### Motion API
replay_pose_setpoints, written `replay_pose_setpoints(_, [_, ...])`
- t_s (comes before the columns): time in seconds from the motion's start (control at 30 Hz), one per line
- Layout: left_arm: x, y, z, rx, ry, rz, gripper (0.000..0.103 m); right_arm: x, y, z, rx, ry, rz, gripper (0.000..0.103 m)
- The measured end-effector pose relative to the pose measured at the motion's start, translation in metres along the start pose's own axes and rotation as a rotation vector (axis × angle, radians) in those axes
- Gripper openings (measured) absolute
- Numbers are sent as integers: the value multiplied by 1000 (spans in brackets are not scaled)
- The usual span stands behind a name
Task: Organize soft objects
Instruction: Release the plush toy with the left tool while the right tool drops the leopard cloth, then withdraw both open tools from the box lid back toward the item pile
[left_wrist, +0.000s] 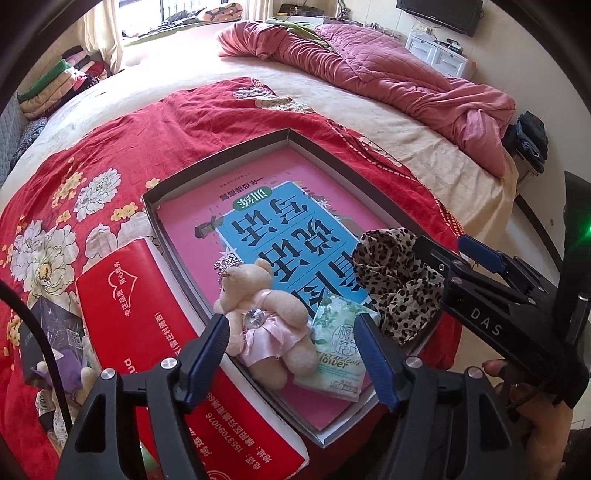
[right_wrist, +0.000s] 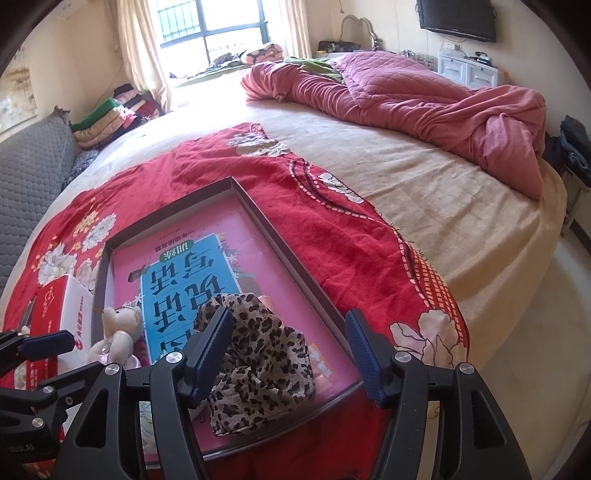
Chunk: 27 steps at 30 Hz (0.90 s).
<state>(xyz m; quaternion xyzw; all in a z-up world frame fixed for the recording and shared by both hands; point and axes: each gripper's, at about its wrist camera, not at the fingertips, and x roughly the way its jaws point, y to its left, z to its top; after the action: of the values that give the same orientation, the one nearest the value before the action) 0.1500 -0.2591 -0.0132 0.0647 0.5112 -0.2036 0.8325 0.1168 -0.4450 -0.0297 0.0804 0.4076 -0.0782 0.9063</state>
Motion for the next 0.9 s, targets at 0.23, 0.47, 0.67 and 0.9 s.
replay_pose_setpoints(0.23, [-18,-1,-4,-2,-30,16,80,-5,0,1,1,-13,-25,69])
replay_pose_setpoints(0.47, [-40,1,-6,-1,-86,56,84,-16,4,4,-16,-47,-75,77])
replay_pose_setpoints(0.67, [-51,6,-9,-16,-101,62,84,-27,4,7,-17,-83,-97,77])
replay_pose_setpoints(0.9, [-59,13,-14,-34,-103,71,84,-38,17,7,-52,-93,-86,77])
